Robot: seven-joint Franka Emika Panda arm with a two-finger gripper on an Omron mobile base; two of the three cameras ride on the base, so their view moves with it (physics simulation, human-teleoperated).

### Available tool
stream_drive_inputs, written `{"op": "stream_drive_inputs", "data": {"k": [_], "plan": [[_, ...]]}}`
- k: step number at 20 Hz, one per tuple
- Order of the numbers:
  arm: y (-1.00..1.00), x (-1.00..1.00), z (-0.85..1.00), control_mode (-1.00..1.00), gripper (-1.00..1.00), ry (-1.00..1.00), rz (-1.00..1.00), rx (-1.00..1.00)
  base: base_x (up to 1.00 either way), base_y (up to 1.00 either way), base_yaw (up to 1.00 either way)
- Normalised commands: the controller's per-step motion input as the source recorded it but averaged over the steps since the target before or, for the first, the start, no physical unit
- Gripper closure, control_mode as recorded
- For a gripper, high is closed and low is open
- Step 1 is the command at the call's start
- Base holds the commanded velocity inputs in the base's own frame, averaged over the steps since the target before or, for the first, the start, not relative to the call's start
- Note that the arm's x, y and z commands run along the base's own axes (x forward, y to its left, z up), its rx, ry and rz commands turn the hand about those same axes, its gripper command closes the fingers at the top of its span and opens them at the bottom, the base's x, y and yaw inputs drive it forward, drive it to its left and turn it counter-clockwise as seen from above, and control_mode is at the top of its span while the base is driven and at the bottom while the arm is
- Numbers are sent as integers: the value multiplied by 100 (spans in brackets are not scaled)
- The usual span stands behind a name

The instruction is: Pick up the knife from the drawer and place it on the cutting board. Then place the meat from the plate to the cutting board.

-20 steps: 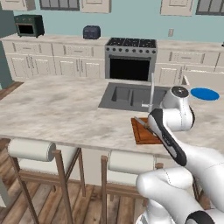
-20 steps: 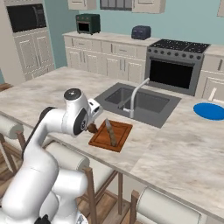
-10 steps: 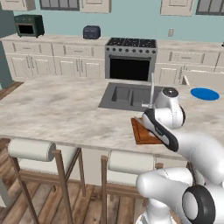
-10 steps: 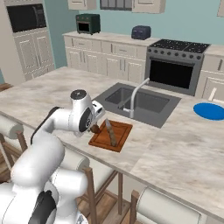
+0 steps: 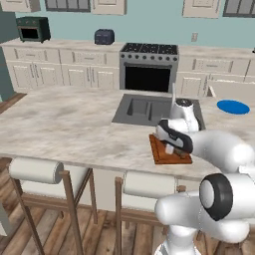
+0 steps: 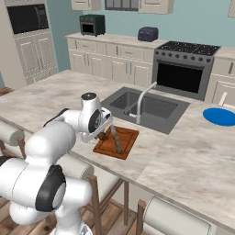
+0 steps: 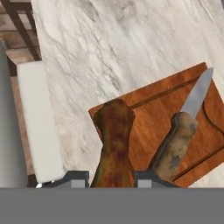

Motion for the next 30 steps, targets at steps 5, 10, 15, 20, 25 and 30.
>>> {"op": "stream_drive_inputs", "data": {"k": [5, 10, 15, 20, 25, 30], "plan": [[0, 25, -23, -100, 100, 11, 0, 0, 0, 0, 0], [0, 17, -23, -100, 100, 6, 0, 0, 0, 0, 0], [0, 15, -24, -100, 100, 6, 0, 0, 0, 0, 0], [0, 16, -24, -100, 100, 5, 0, 0, 0, 0, 0], [0, 17, -31, -100, 100, 7, 0, 0, 0, 0, 0], [-1, 15, -34, -100, 100, 7, 1, 0, 0, 0, 0]]}}
